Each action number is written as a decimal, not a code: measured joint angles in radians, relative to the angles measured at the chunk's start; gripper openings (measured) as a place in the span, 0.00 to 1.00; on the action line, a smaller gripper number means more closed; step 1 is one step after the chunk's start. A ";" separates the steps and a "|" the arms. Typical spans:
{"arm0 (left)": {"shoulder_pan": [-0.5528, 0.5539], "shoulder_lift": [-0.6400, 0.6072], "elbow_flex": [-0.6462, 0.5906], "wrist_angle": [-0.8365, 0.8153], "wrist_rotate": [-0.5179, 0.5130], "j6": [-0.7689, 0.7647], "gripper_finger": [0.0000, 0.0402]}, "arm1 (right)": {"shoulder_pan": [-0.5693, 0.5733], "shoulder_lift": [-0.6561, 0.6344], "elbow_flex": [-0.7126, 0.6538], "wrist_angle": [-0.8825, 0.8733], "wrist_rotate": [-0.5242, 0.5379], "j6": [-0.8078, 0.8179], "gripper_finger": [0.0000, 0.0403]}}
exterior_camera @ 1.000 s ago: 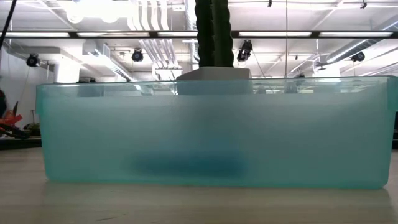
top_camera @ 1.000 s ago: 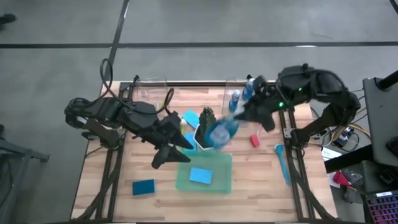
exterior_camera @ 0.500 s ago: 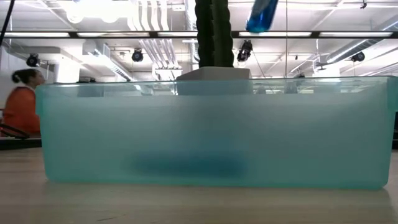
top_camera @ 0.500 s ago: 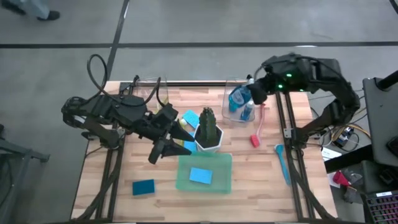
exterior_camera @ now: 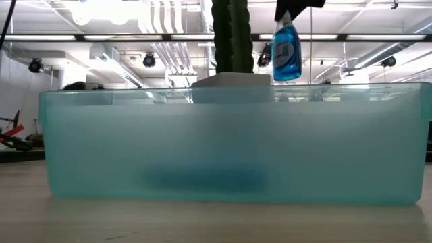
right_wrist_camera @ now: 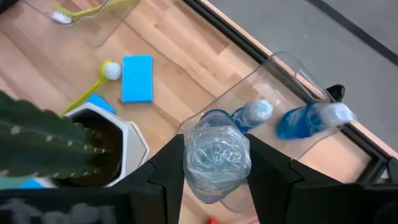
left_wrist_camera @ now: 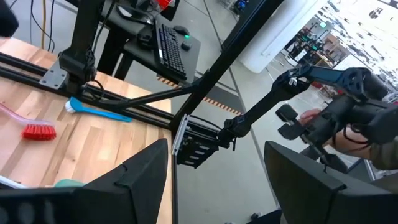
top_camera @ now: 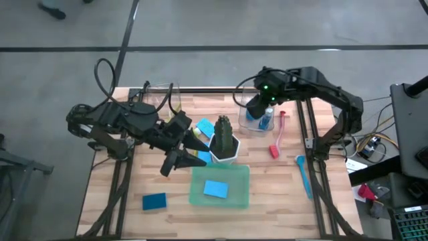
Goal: Pick & Place Kitchen Sink Supplies
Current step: Put the dish soap into the right transparent bin
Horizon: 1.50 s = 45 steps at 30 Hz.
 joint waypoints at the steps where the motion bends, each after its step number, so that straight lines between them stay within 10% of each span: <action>1: 0.000 0.000 0.000 0.000 0.000 0.000 0.64 | 0.000 -0.004 -0.023 0.024 0.005 -0.009 0.33; 45: 0.000 -0.002 0.000 0.005 -0.007 0.003 0.64 | -0.163 -0.091 -0.837 0.676 -0.113 -0.051 0.39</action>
